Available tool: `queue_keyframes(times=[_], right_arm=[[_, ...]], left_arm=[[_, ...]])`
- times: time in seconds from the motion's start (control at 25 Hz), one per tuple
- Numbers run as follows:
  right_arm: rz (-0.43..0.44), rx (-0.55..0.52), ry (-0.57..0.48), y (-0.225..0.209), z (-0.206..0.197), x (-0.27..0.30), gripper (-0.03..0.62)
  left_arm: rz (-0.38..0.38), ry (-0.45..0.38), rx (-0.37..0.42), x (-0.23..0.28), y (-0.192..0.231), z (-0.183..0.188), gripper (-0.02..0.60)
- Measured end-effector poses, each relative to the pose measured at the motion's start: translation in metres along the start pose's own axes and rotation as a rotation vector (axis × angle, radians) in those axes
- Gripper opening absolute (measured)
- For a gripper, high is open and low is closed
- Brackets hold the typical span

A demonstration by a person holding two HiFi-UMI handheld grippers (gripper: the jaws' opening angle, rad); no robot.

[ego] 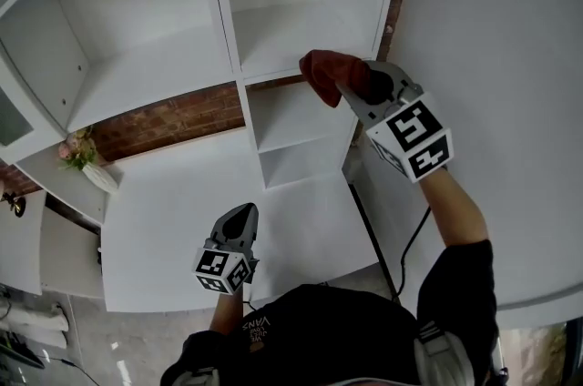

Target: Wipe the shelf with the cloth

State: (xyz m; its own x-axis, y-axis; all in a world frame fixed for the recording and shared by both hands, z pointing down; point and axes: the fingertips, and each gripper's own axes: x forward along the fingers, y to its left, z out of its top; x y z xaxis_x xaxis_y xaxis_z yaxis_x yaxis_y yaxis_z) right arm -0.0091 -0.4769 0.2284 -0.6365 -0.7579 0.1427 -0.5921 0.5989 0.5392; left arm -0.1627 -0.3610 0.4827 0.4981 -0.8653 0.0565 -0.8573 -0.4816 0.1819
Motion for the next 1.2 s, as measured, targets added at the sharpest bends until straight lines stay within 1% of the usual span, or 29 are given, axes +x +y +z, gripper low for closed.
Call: queue_keyframes(times=[0.2, 0.32, 0.44, 0.56, 0.72, 0.88, 1.04, 1.2], right_arm=[[0.031, 0.155, -0.083, 0.043, -0.033, -0.001, 0.069], [0.046, 0.239, -0.11, 0.064, -0.052, 0.002, 0.069], [0.08, 0.323, -0.134, 0.086, -0.068, 0.008, 0.069], [0.113, 0.384, -0.15, 0.106, -0.082, 0.015, 0.069], [0.142, 0.444, -0.154, 0.133, -0.097, 0.021, 0.069], [0.168, 0.48, -0.13, 0.16, -0.111, 0.027, 0.069], [0.211, 0.544, -0.104, 0.184, -0.125, 0.03, 0.069], [0.235, 0.589, -0.077, 0.198, -0.14, 0.03, 0.069]], left_arm=[[0.059, -0.006, 0.027, -0.008, 0.011, 0.012, 0.005], [0.091, 0.003, 0.034, -0.015, 0.015, 0.013, 0.005], [0.131, 0.013, 0.03, -0.025, 0.019, 0.01, 0.005], [0.179, 0.01, 0.024, -0.034, 0.024, 0.011, 0.005], [0.244, 0.005, 0.013, -0.047, 0.028, 0.008, 0.005], [0.294, 0.006, -0.003, -0.058, 0.03, 0.001, 0.005], [0.326, 0.011, -0.015, -0.067, 0.03, -0.008, 0.005], [0.353, 0.017, -0.034, -0.073, 0.03, -0.017, 0.005]])
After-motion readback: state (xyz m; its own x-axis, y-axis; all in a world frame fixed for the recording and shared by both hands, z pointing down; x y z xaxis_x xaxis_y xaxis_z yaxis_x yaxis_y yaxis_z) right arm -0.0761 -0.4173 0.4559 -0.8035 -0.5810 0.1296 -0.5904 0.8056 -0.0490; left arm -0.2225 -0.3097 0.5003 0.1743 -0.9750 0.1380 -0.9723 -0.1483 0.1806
